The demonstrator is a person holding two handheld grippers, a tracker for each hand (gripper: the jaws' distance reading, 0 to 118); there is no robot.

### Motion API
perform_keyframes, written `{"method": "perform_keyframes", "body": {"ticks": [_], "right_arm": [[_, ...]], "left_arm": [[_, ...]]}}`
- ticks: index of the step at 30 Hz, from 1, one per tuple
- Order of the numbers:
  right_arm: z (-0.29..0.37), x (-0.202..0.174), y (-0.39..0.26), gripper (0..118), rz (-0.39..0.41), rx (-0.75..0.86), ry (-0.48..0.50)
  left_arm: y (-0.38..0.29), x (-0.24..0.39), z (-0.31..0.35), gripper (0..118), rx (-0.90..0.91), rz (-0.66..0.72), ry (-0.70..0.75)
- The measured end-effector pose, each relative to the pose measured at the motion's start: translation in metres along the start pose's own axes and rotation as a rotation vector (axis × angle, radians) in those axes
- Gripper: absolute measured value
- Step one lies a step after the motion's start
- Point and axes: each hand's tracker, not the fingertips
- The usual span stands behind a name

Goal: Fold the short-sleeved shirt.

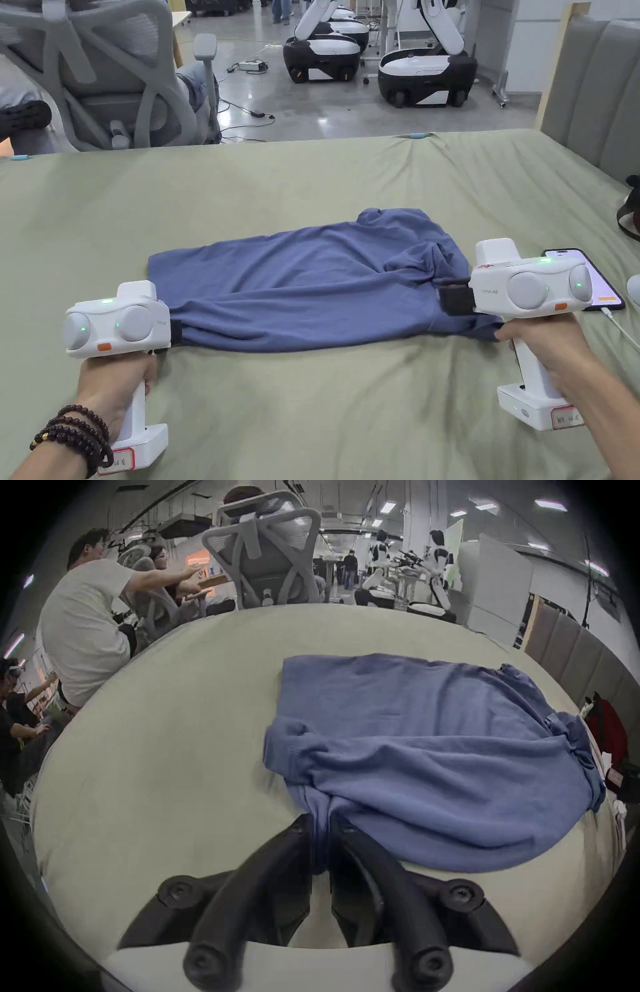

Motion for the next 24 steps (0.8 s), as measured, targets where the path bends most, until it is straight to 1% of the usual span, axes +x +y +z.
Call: {"method": "perform_keyframes", "body": {"ticks": [2,4,6,7,8,9,11,12,13,14,15,16,17,18,19,20,24], "right_arm": [[-0.004,0.001,-0.001,118,0.003,-0.004,-0.003],[-0.01,0.003,0.001,111,-0.001,-0.019,-0.025],[-0.021,0.006,0.001,111,0.002,-0.048,-0.054],[-0.026,0.006,-0.001,110,-0.003,-0.064,-0.051],[-0.033,0.008,-0.004,109,-0.014,-0.113,-0.045],[-0.041,0.01,-0.006,106,-0.03,-0.159,-0.037],[-0.055,0.013,-0.013,94,-0.082,-0.227,-0.022],[-0.057,0.014,-0.016,88,-0.104,-0.209,0.015],[-0.054,0.015,-0.016,84,-0.11,-0.173,0.004],[-0.05,0.014,-0.014,74,-0.094,-0.167,-0.01],[-0.045,0.01,-0.014,54,-0.077,-0.152,0.003],[-0.042,0.009,-0.012,18,-0.07,-0.13,0.025],[-0.04,0.008,-0.008,12,-0.087,-0.115,0.079],[-0.038,0.006,-0.004,12,-0.084,-0.129,0.048],[-0.037,0.0,-0.003,12,-0.051,-0.146,0.014],[-0.035,-0.003,-0.003,12,-0.008,-0.13,0.016],[-0.007,-0.007,-0.01,12,-0.043,-0.098,0.016]], "left_arm": [[-0.001,-0.001,0.007,7,0.005,0.002,-0.003],[-0.001,-0.001,0.009,7,0.008,0.003,-0.014],[-0.001,-0.005,0.006,7,0.012,-0.006,-0.019],[-0.002,-0.005,0.006,7,0.014,-0.008,-0.02],[-0.002,-0.005,0.007,7,0.018,-0.008,-0.02],[-0.002,-0.005,0.005,7,0.022,-0.008,-0.022],[-0.003,-0.004,0.003,7,0.024,-0.014,-0.022],[-0.003,-0.004,0.003,7,0.021,-0.018,-0.022],[-0.004,-0.004,0.004,7,0.02,-0.019,-0.023],[-0.004,-0.004,0.004,7,0.021,-0.019,-0.022],[-0.004,-0.003,0.004,7,0.022,-0.02,-0.024],[-0.004,-0.003,0.005,7,0.024,-0.022,-0.026],[-0.003,-0.004,0.003,7,0.023,-0.026,-0.028],[-0.002,-0.004,0.004,7,0.023,-0.028,-0.028],[0.0,-0.005,0.005,7,0.026,-0.029,-0.025],[0.0,-0.007,0.009,7,0.03,-0.029,-0.028],[-0.002,-0.014,0.03,7,0.062,-0.043,-0.038]]}}
